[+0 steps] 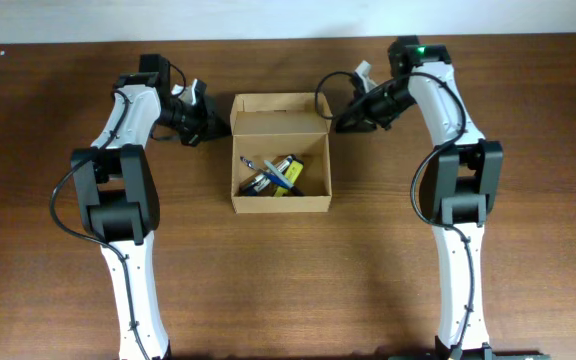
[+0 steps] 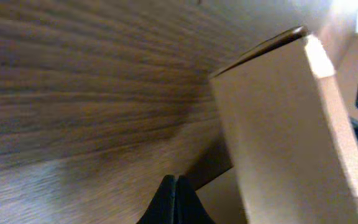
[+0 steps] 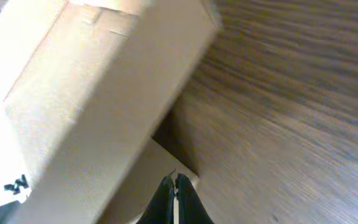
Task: Pack container
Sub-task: 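Move both grippers to the box lid flaps at the back, then lift the lid with both grippers and fold it forward over the box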
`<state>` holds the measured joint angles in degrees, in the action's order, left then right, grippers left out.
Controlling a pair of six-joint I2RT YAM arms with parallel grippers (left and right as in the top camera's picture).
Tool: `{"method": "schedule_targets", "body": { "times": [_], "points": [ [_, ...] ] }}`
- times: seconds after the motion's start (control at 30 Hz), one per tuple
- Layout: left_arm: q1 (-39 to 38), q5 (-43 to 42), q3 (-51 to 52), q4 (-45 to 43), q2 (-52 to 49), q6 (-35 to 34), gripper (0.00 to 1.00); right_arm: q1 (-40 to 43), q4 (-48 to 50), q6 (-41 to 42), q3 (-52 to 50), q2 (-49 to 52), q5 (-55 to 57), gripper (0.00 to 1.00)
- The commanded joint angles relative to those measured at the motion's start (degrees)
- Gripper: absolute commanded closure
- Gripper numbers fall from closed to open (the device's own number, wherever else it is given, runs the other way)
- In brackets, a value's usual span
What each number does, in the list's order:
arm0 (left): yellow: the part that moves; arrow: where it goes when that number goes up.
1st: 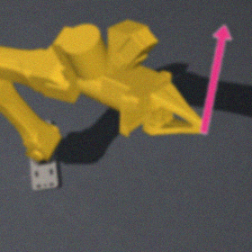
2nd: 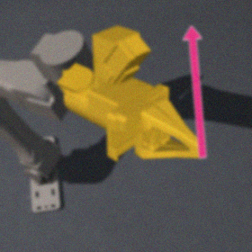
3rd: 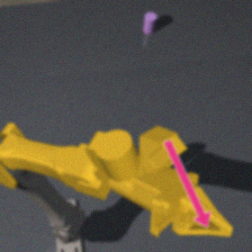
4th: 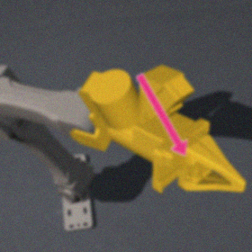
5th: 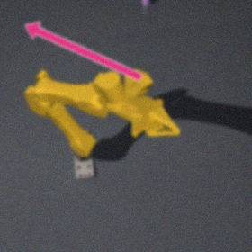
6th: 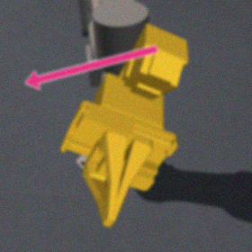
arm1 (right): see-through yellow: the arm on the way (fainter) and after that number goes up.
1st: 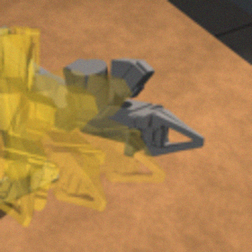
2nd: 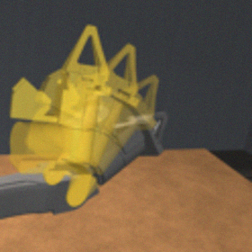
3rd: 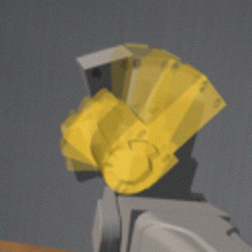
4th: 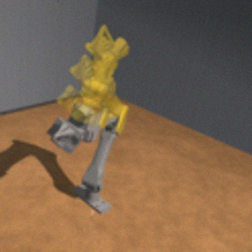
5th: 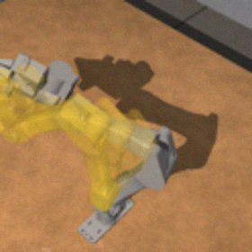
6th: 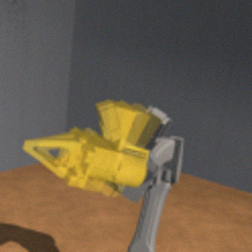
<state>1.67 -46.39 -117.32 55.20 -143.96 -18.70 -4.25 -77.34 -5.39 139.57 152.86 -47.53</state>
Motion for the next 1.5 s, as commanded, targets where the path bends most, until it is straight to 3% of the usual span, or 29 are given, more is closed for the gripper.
{"method": "schedule_targets", "body": {
  "times": [0.0, 0.3, 0.53, 0.77, 1.1, 1.47],
  "points": [
    [-0.7, -2.7, 0.1, -0.5, -0.7, -1.4, 0.98, -0.9, 1.1, -1.6, -0.2, 0.6, -2.4, 0.96],
    [-2.3, -6.1, 0.1, -2.8, -3.1, -2.5, 0.98, -1.0, 4.5, -1.9, -0.3, 2.2, -6.8, 0.96],
    [-2.6, -16.3, 0.0, -12.9, -3.5, -4.2, 0.98, -0.7, 11.3, -3.8, -0.3, 2.2, -12.7, 0.96],
    [-2.8, -17.9, -2.8, -19.4, -3.5, -2.4, 0.98, -0.6, 11.5, -10.8, -0.1, 1.3, -10.1, 0.96],
    [-5.0, -19.2, -15.6, -17.7, -3.5, 0.4, 0.98, -1.0, 10.2, -12.9, 0.3, -5.4, -0.5, 0.96],
    [-7.2, -14.3, -25.1, -2.3, -3.5, 6.9, 0.98, -2.9, 7.0, -14.1, 0.3, -12.9, 4.8, 0.96]
  ]
}}
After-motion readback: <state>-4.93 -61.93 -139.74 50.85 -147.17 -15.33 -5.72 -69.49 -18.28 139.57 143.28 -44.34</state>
